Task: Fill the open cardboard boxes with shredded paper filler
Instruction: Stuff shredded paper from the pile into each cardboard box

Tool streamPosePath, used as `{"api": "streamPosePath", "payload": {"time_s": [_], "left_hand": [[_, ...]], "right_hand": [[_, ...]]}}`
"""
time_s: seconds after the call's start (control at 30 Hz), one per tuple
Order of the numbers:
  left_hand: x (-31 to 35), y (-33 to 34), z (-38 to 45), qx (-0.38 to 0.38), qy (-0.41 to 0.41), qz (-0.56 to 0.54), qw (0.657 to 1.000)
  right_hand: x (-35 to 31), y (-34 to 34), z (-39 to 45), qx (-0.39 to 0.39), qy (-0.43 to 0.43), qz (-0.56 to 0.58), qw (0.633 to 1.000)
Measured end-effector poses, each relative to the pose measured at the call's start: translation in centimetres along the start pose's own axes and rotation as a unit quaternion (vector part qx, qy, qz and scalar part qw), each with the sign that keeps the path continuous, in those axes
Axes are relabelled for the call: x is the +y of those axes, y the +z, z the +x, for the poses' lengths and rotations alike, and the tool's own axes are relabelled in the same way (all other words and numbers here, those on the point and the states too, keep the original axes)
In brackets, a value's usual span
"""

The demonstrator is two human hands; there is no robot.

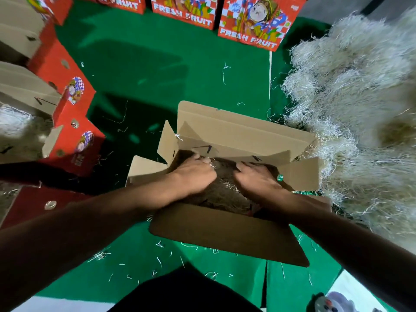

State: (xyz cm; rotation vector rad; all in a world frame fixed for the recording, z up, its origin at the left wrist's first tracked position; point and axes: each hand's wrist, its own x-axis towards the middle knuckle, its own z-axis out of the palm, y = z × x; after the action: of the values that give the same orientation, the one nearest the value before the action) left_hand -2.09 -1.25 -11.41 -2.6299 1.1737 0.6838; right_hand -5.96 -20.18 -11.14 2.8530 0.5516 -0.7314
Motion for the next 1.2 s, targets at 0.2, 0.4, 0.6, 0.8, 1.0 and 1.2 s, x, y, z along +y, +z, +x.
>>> {"api": "streamPosePath", "payload": {"time_s": [0.2, 0.4, 0.6, 0.8, 1.0, 1.2], "left_hand": [[1.1, 1.2, 1.2, -0.084, 0.026, -0.119, 0.989], [-0.3, 2.6, 2.1, -0.234, -0.075, 0.226, 0.943], [-1.0, 1.7, 2.1, -0.115, -0.113, 0.014, 0.987], [0.7, -2.6, 0.2, -0.052, 0.014, 0.096, 0.994], [0.5, -0.3, 2.6, -0.166, -0.036, -0.138, 0.976], [-0.5, 2.7, 3.6, -0.229, -0.087, -0.034, 0.969]], "right_hand": [[-1.5, 2.4, 0.9, -0.179, 0.011, 0.098, 0.979], [-1.1, 3.4, 0.9, -0.186, 0.030, -0.050, 0.981], [0.3, 1.5, -0.6, -0.214, 0.049, -0.089, 0.972], [-0.5, -1.7, 0.0, -0.112, 0.018, -0.071, 0.991], [-1.3, 1.6, 2.8, -0.047, -0.094, -0.022, 0.994], [-0.5, 4.5, 2.9, -0.085, -0.041, -0.008, 0.996]]}}
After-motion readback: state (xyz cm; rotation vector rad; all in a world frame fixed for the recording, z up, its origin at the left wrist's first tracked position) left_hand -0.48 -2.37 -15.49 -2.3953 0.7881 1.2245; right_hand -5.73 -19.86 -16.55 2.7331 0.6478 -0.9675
